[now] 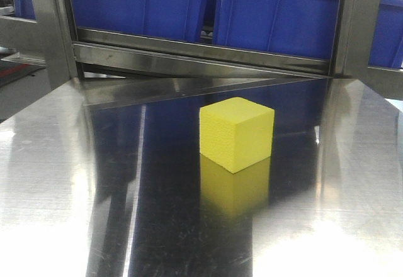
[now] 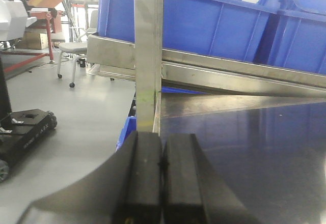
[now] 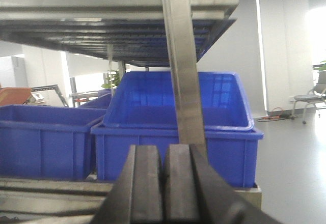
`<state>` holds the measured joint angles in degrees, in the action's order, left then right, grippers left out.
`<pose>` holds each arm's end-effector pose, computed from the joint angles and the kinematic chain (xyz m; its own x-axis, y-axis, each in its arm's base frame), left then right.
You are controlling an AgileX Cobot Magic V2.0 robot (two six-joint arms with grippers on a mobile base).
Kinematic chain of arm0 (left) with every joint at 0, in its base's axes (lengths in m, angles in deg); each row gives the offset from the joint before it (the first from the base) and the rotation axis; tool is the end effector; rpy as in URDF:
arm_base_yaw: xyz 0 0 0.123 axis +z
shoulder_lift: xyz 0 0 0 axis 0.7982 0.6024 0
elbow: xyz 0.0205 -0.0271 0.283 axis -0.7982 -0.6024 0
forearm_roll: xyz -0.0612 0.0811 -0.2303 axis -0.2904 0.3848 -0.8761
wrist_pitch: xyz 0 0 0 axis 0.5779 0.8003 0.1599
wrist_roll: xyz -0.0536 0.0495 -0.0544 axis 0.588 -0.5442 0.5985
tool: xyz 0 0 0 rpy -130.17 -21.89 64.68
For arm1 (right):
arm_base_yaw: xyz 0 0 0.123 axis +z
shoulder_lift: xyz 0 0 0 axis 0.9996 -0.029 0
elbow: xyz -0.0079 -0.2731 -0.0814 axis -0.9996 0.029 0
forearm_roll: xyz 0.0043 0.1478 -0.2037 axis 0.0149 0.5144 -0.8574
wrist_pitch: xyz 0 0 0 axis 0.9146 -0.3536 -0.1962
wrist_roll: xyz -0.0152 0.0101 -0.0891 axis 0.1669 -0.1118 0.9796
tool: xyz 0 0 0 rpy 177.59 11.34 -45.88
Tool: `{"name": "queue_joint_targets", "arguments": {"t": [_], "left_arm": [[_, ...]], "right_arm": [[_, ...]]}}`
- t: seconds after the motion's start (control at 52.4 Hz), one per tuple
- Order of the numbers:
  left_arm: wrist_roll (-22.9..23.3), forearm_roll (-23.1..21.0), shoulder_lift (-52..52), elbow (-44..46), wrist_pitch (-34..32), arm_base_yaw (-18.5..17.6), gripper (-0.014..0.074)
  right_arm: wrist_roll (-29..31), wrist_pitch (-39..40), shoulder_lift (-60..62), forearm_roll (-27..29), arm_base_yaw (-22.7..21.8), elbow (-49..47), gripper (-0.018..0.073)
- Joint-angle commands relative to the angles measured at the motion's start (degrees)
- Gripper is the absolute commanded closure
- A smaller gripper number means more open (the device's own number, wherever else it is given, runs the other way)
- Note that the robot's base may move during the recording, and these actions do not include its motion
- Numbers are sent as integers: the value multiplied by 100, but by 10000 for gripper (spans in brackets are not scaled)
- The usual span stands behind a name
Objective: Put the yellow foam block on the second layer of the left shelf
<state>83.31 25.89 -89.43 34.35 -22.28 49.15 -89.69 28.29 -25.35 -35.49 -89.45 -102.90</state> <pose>0.0561 -0.0032 0.2065 0.0317 -0.0550 -0.9980 0.0622 0.9967 -0.0529 0.0344 -0.0001 0.2983 0.3426 0.1820 -0.9217 -0.0528 0.9832 0.1745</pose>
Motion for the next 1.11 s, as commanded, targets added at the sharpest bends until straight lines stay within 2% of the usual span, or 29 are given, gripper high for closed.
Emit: {"name": "queue_joint_targets", "arguments": {"t": [0.0,0.115,0.21,0.363,0.496,0.554,0.668,0.706,0.821,0.897,1.088], "left_arm": [[14,2,25,-136,-465,-25,461],[14,2,25,-136,-465,-25,461],[14,2,25,-136,-465,-25,461],[14,2,25,-136,-465,-25,461],[14,2,25,-136,-465,-25,461],[14,2,25,-136,-465,-25,461],[14,2,25,-136,-465,-25,461],[14,2,25,-136,-465,-25,461],[14,2,25,-136,-465,-25,461],[14,2,25,-136,-465,-25,461],[14,2,25,-136,-465,-25,461]], "right_arm": [[17,-95,-469,-65,-24,-765,525],[17,-377,-1139,-65,46,-1413,524],[17,-509,-1622,-65,311,-1764,524],[17,-850,-2560,-165,1280,-2218,493],[17,-1325,-3359,-445,2209,-2717,296],[17,-1624,-3724,-480,2619,-2971,170],[17,-2435,-4346,-530,3160,-3473,-17],[17,-2736,-4605,-530,3310,-3642,-49],[83,-3820,-5371,-523,3712,-4312,-42],[464,-4459,-5881,-419,3964,-4782,-42],[1413,-4861,-6987,167,4139,-5537,-42]]}}
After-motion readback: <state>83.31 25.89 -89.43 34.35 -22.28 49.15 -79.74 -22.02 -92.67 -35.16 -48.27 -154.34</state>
